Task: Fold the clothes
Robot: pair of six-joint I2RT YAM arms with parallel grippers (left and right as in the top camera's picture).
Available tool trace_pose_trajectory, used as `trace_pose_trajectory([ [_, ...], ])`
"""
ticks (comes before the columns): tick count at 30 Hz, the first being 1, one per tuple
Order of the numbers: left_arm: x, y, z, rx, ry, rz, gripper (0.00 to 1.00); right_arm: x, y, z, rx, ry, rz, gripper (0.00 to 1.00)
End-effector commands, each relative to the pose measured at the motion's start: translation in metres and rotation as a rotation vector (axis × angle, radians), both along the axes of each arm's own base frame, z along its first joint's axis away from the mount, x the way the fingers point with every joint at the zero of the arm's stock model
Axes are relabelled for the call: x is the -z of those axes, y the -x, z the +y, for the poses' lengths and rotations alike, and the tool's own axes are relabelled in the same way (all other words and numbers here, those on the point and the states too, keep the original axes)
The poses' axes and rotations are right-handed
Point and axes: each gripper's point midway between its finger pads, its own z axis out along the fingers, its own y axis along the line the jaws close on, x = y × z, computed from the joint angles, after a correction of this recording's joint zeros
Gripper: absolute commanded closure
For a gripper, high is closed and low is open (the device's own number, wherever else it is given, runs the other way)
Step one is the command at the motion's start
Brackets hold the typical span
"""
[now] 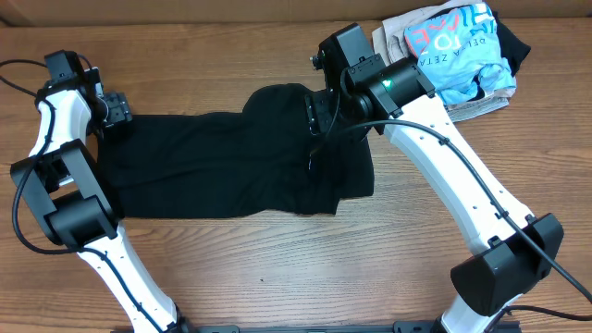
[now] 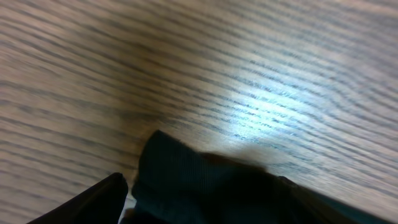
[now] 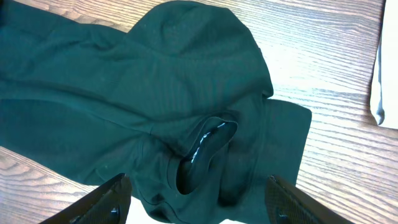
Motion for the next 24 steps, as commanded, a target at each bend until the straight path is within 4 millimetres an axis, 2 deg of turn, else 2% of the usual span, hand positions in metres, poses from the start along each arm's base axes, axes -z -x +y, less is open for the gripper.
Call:
trace_pose_trajectory([
  [1, 0.025, 0.008, -0.004, -0.002, 0.02, 0.051, 0.22, 0.004, -0.001, -0.002, 0.022, 0.003, 0.011, 0.28],
  [3, 0.025, 0.009, -0.004, -0.002, 0.021, 0.052, 0.24, 0.004, -0.001, -0.002, 0.022, 0.005, 0.014, 0.28],
  [5, 0.026, 0.009, -0.005, -0.002, 0.022, 0.054, 0.37, 0.005, 0.0, -0.003, 0.022, 0.006, 0.016, 0.28],
  [6, 0.026, 0.01, -0.005, -0.002, 0.023, 0.056, 0.59, 0.004, -0.001, -0.002, 0.022, 0.005, 0.015, 0.28],
  [7, 0.026, 0.01, -0.005, -0.002, 0.024, 0.059, 0.68, 0.004, -0.001, -0.002, 0.022, 0.005, 0.014, 0.28],
  [8, 0.026, 0.012, -0.006, -0.002, 0.027, 0.065, 0.82, 0.004, -0.002, -0.002, 0.022, 0.002, 0.01, 0.28],
  [10, 0.027, 0.013, -0.006, -0.002, 0.029, 0.072, 0.96, 0.002, -0.006, 0.0, 0.03, -0.011, -0.005, 0.29],
  [14, 0.024, 0.017, -0.008, -0.015, 0.041, 0.087, 0.96, -0.011, -0.029, 0.004, 0.052, -0.028, -0.118, 0.34],
  [18, 0.021, 0.025, -0.011, -0.027, 0.062, 0.126, 0.96, -0.026, -0.064, 0.01, 0.088, -0.07, -0.254, 0.36],
  [21, 0.023, 0.034, -0.015, -0.027, 0.078, 0.165, 0.96, -0.018, -0.088, 0.018, 0.097, -0.1, -0.301, 0.35],
  [24, 0.025, 0.043, -0.019, -0.027, 0.092, 0.201, 0.96, 0.007, -0.11, 0.027, 0.096, -0.108, -0.31, 0.28],
])
